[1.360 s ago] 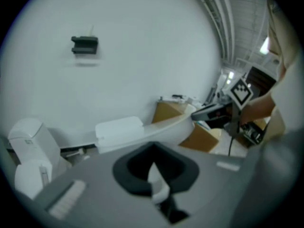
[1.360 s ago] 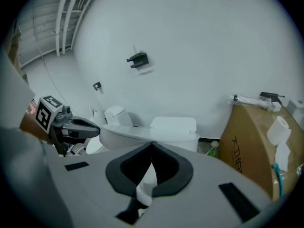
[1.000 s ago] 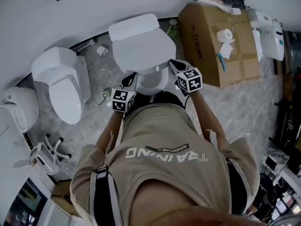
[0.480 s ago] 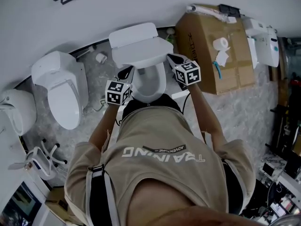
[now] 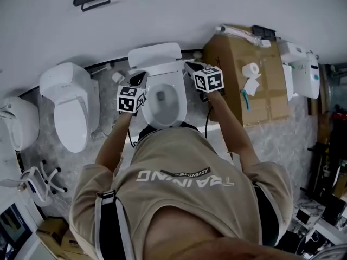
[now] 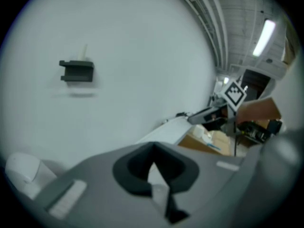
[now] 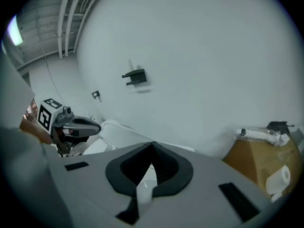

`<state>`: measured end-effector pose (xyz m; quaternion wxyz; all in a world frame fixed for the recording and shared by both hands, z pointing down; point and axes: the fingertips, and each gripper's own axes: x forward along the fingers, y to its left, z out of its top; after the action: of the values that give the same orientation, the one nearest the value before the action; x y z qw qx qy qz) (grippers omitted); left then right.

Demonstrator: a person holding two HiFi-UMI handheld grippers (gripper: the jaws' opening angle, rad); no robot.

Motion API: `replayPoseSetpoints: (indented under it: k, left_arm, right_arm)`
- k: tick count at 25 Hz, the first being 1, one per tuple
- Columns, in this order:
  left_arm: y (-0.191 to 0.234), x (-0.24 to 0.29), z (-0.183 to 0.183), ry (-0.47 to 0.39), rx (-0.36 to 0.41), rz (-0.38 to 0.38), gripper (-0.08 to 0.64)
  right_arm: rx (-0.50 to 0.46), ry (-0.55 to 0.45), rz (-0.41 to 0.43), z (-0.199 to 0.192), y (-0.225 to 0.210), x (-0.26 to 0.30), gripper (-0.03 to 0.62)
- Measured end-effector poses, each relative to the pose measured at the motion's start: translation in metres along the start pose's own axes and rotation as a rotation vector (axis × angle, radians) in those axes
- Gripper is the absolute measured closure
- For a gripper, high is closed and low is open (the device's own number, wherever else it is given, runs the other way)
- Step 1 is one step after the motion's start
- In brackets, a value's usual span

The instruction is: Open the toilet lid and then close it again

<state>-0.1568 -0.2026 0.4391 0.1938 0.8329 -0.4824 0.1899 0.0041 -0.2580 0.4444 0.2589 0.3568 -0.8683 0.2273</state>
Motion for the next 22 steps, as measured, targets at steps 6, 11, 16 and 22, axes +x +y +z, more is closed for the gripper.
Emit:
replayPoseSetpoints:
  k: [6,11,16,22]
  left_arm:
    - [0.020,0.011,0.022,-0.009,0.042,0.043,0.557]
    - [0.036,0.025,0.042,-0.001,0.067,0.075,0.557]
    - [0.056,0.041,0.065,-0.018,0.064,0.094,0.558]
    - [0.079,0.057,0.085,-0.039,0.044,0.113,0.558]
  right_arm:
    - [-0.034,0.001,-0.002,0.027,-0.008,0.016,0.579]
    - [-0.070,-0.037,0.001,0.051,-0.018,0.027,0.580]
    - [-0.120,-0.016,0.007,0.075,-0.028,0.044,0.579]
    - [-0.113,0.012,0.052,0.097,-0.039,0.061,0.580]
